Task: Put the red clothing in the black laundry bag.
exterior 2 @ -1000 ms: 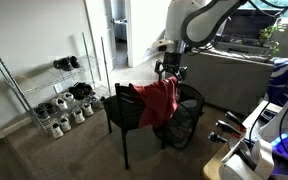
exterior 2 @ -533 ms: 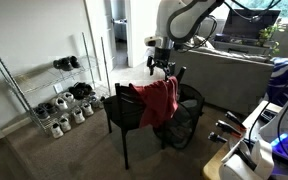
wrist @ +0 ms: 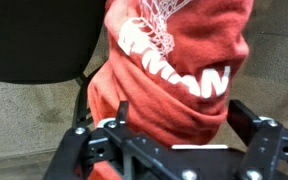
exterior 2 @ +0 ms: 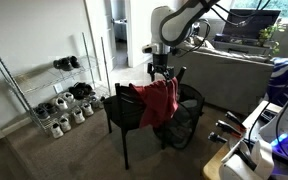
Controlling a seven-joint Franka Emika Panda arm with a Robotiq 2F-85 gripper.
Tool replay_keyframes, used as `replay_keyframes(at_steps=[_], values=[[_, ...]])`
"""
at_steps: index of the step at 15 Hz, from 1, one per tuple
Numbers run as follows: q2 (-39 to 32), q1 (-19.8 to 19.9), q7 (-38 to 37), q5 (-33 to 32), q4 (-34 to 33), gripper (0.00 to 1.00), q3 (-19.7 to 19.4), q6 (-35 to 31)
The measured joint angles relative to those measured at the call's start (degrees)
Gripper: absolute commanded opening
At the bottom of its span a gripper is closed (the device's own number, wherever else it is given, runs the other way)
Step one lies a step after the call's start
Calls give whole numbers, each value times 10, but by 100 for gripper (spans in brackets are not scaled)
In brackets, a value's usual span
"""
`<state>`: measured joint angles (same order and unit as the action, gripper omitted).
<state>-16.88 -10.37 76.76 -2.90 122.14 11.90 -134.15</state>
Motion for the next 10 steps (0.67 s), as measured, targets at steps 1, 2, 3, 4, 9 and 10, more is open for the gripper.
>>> replay_keyframes(at_steps=[1, 2, 3, 4, 9, 10], values=[[0, 0, -4, 1, 8, 100, 1, 0], [0, 0, -7, 2, 17, 100, 2, 0], [0, 0, -8, 2, 23, 100, 3, 0], [0, 0, -9, 2, 27, 100, 3, 0], [2, 4, -9, 3, 40, 100, 8, -7], [4, 4, -9, 4, 40, 100, 8, -7]])
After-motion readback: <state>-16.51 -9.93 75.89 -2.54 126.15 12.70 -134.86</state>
